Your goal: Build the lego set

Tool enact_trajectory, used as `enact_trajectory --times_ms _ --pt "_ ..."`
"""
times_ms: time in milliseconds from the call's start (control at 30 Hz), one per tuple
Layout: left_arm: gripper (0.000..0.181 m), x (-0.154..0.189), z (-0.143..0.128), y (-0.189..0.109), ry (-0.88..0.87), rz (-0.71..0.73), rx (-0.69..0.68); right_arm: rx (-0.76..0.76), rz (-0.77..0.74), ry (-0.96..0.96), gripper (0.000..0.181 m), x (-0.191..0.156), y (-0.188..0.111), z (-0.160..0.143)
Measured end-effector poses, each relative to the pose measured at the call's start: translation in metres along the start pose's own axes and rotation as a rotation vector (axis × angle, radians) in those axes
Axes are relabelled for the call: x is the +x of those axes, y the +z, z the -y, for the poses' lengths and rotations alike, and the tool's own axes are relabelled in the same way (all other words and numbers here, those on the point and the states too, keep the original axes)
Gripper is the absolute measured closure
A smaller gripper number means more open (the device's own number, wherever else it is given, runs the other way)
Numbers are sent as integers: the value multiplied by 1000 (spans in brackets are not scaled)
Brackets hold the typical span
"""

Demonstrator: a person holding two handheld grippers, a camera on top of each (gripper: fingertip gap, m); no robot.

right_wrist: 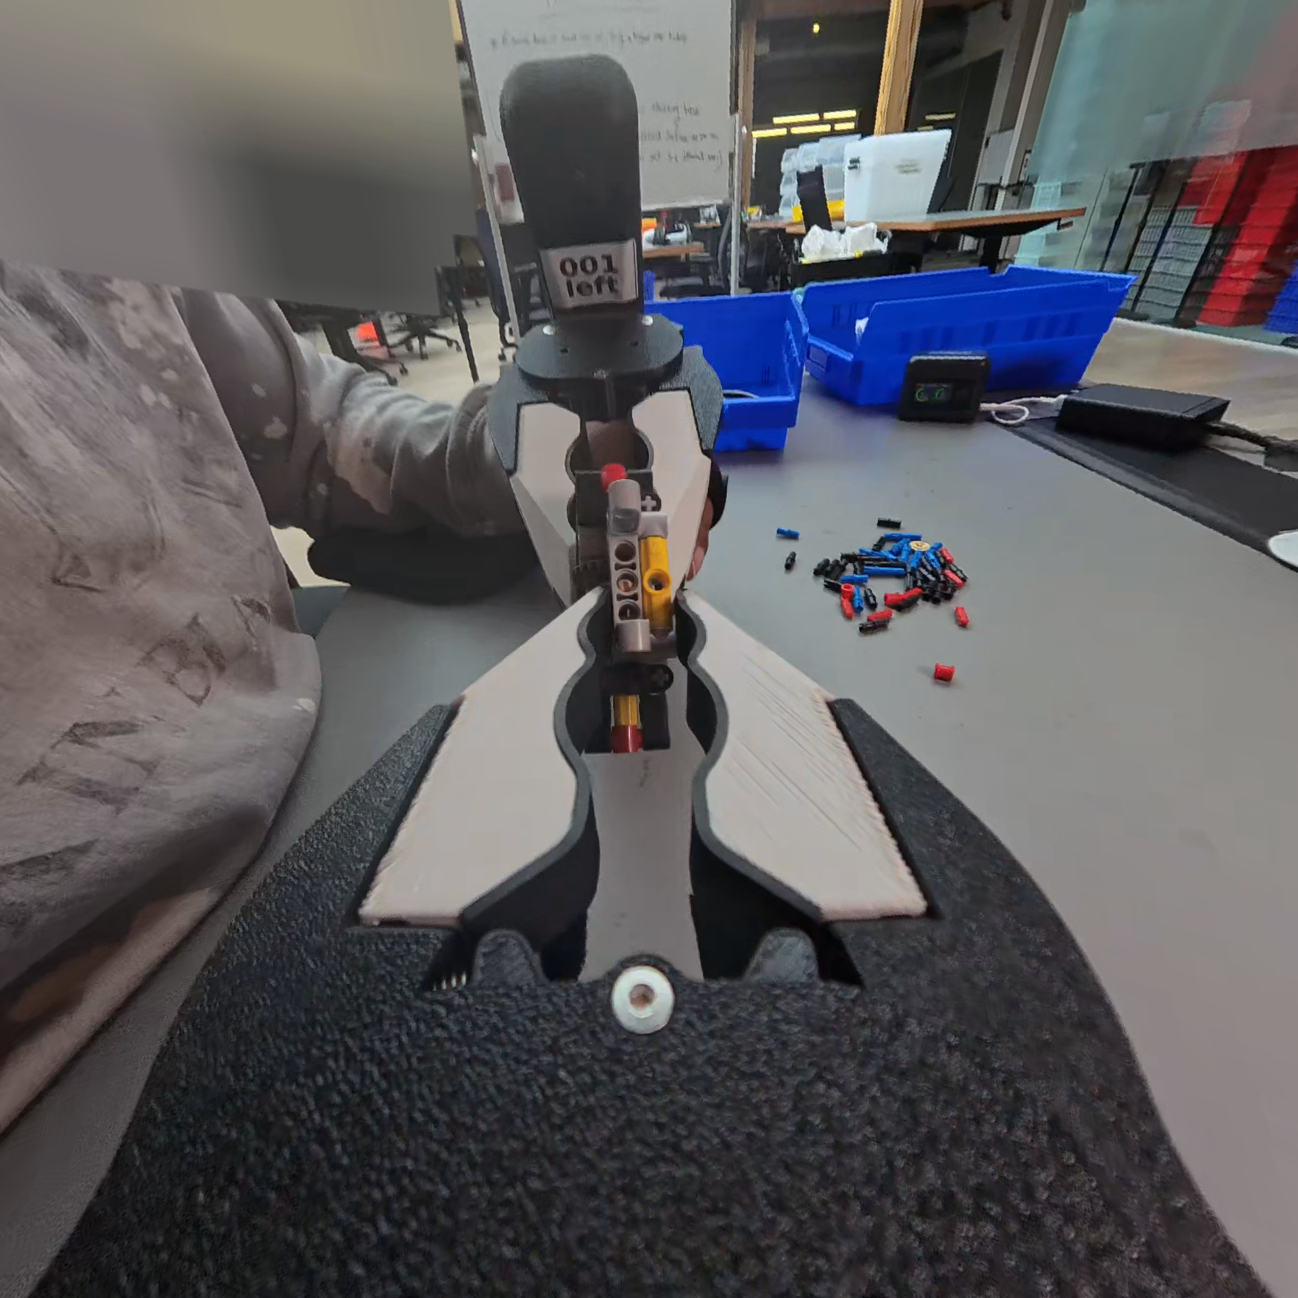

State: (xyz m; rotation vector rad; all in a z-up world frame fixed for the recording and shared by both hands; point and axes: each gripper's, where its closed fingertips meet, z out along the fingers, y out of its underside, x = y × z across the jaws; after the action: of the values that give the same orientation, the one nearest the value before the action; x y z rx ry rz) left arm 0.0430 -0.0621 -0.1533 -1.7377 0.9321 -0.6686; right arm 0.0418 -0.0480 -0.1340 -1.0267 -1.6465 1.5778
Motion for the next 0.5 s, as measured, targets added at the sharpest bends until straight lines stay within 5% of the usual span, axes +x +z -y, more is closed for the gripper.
enact_trajectory --times_ms 100,267,500 --pt "157 -1 -8 1 24 15 -57 -101 -38 -62 164 4 0 -14" --pt "157 -4 -20 4 95 62 -167 -106 -16 -79 135 -5 0 2" --pt "157 1 -31 11 161 66 -248 -263 -17 -162 155 -9 14 -25"
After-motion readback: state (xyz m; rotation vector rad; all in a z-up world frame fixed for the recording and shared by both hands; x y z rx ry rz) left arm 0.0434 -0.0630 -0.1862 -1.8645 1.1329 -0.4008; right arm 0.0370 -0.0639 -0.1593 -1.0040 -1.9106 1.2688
